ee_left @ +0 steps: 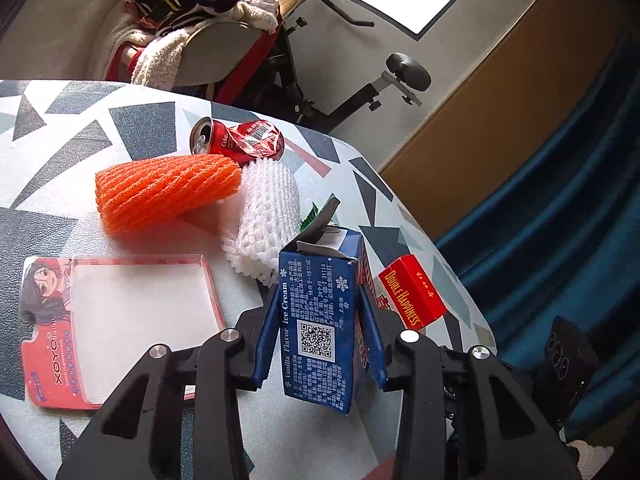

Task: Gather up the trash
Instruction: 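Lift the milk carton with the left gripper toward the bin while the right carries the Face pack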

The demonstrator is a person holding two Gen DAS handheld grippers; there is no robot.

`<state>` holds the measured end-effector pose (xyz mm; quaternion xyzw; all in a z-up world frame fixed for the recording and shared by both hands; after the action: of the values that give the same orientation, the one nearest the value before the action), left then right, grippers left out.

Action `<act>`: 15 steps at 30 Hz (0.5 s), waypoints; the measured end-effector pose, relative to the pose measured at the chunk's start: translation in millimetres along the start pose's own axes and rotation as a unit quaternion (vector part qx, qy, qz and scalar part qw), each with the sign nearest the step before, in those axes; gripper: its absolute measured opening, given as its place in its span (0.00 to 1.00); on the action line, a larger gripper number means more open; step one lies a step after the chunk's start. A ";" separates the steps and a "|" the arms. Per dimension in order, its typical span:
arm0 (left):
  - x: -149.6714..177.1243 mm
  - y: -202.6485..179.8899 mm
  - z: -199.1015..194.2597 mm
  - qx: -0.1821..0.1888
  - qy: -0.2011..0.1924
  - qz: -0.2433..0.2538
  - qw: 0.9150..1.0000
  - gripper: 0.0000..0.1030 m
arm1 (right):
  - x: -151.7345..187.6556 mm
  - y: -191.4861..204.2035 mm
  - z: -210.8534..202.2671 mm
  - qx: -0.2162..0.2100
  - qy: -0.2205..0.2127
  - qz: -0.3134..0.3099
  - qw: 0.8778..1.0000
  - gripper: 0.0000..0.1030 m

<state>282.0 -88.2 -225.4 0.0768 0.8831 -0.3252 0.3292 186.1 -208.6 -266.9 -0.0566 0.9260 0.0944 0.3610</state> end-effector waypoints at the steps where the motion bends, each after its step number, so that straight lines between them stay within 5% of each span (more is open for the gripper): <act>1: -1.0 -1.0 -5.9 -0.005 -0.003 0.006 1.000 0.36 | -0.6 1.8 -1.2 -0.001 -0.001 -0.001 1.000 0.62; 15: 13.8 -4.5 -94.6 -0.086 -0.031 0.058 0.994 0.36 | -6.4 41.6 -27.3 -0.010 -0.018 -0.027 0.999 0.62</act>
<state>219.5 -33.7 -177.7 0.0892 0.8910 -0.2310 0.3804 165.6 -173.7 -237.3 -0.0833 0.9167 0.0954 0.3791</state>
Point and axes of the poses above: each gripper's, at about its wrist camera, not at the fingertips, and z roughly the way its jaws point, y to its left, x to its underside, the point moved 8 cm from there along z, roughly the way its jaws point, and after that the axes turned 1 degree about z, right-handed, at the moved point
